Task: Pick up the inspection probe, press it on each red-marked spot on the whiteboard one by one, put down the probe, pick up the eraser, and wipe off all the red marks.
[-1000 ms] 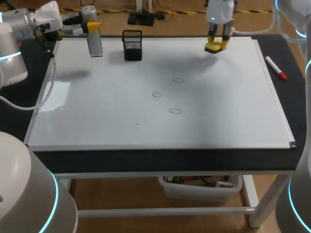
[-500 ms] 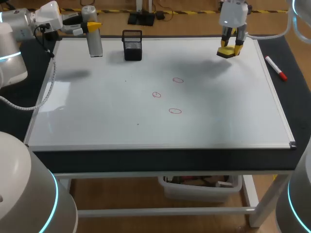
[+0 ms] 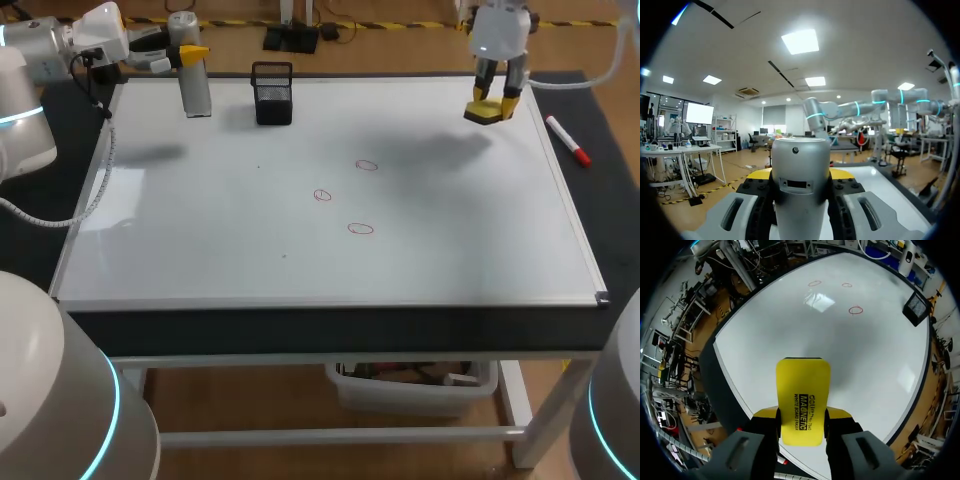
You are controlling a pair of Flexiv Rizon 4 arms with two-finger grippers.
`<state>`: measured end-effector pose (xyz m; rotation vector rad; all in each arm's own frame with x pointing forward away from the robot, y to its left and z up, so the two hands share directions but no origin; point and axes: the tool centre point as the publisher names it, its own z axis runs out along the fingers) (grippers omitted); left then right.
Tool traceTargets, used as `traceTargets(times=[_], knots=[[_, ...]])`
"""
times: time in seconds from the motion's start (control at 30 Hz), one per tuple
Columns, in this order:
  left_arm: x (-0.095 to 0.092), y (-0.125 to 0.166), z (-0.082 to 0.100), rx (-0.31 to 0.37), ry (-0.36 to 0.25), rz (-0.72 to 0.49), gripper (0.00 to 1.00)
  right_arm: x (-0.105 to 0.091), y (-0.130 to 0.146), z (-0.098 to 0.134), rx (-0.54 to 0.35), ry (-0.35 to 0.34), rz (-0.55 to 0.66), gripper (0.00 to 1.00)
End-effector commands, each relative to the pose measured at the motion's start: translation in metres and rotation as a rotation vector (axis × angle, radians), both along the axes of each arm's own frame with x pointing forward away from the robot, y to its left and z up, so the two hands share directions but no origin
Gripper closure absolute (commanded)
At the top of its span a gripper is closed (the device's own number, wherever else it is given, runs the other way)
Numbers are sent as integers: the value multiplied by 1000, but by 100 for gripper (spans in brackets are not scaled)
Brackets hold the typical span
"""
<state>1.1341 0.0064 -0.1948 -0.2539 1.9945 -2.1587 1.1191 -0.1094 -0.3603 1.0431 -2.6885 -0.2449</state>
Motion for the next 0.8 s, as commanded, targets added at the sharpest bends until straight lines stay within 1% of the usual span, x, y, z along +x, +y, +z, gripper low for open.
traceTargets(times=[0.03,0.8], knots=[[-2,-1,2,1,-2,5,100,-13,-5,6,-67,-127,10,100],[-2,-1,2,1,-2,5,100,-14,-5,7,-64,-129,13,100]])
